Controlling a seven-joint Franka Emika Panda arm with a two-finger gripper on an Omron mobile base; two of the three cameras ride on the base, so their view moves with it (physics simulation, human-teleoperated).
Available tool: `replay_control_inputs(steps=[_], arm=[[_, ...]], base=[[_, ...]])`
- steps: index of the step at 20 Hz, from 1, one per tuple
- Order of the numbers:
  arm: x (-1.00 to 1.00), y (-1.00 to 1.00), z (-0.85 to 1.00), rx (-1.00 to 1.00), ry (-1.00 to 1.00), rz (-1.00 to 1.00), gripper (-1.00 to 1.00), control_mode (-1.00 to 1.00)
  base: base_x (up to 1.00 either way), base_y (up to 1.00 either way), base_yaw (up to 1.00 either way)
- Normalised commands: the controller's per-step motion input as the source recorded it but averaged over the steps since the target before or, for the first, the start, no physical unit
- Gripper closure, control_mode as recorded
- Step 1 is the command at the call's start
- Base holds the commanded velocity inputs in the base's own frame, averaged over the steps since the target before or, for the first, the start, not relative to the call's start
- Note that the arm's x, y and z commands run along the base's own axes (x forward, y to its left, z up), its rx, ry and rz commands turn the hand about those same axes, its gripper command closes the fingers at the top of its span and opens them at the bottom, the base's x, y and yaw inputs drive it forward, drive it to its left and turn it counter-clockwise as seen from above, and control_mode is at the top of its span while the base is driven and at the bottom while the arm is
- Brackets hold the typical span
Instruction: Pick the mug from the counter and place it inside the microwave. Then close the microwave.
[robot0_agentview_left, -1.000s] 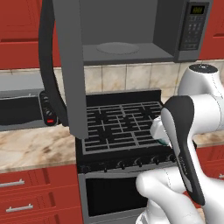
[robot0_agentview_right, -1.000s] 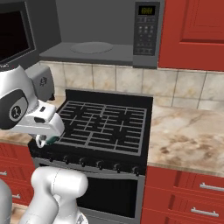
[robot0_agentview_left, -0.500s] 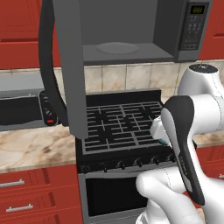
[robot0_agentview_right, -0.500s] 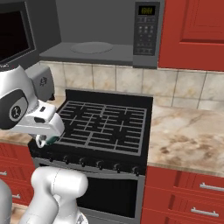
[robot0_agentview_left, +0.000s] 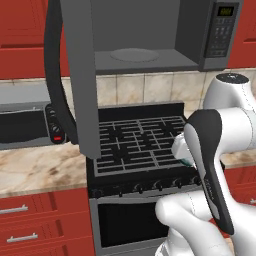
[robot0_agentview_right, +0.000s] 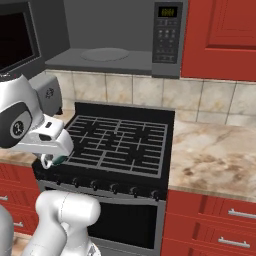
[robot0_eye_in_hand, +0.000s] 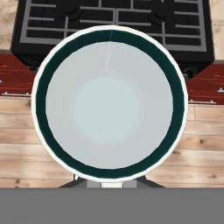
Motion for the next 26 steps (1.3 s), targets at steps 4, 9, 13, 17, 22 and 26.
replay_control_inputs(steps=[4, 9, 13, 17, 22, 26], arm=[[-0.13, 0.35, 0.25, -0.07, -0.24, 0.0, 1.0, -1.0], [-0.04, 0.29, 0.05, -0.07, -0.31, 0.0, 1.0, -1.0], [0.0, 0.01, 0.13, 0.0, -0.15, -0.01, 1.0, -1.0], [0.0, -0.12, 0.44, 0.11, -0.07, 0.01, 1.0, -1.0], [0.0, -0.2, 0.59, 0.16, -0.01, 0.07, 1.0, -1.0], [0.0, -0.02, 0.51, 0.1, 0.07, 0.05, 1.0, -1.0]], base=[[0.0, 0.0, 0.0], [0.0, 0.0, 0.0], [0.0, 0.0, 0.0], [0.0, 0.0, 0.0], [0.0, 0.0, 0.0], [0.0, 0.0, 0.0]])
